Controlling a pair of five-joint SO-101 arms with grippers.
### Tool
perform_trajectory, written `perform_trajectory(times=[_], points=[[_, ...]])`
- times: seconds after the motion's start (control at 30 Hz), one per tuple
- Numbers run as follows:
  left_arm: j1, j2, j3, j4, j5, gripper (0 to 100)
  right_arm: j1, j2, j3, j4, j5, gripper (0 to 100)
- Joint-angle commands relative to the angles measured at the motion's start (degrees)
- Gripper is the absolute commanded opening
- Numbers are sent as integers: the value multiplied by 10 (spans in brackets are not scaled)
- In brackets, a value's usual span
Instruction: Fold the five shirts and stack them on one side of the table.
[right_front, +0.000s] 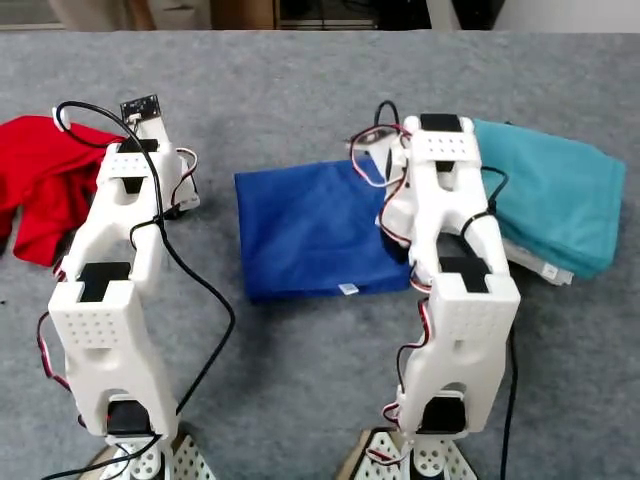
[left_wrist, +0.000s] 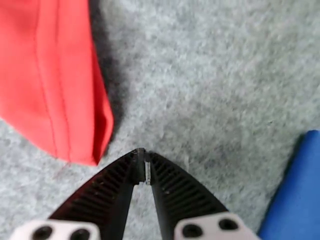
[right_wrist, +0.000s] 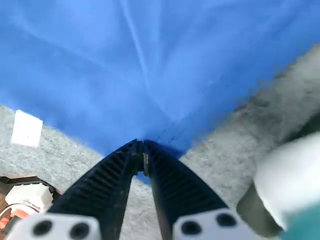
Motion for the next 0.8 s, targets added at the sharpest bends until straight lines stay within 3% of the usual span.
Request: perform_trajectory(times=[0.0, 0.17, 0.47, 0.77], points=[[9, -24, -3, -14, -3, 19, 12, -37, -76, 29, -18, 5], [10, -24, -3, -14, -2, 19, 34, -188, -47, 29, -34, 5], [10, -24, 1, -14, -2, 19, 58, -523, 239, 28, -30, 6], [11, -19, 2, -14, -3, 19, 204, -768, 432, -13, -29, 8]])
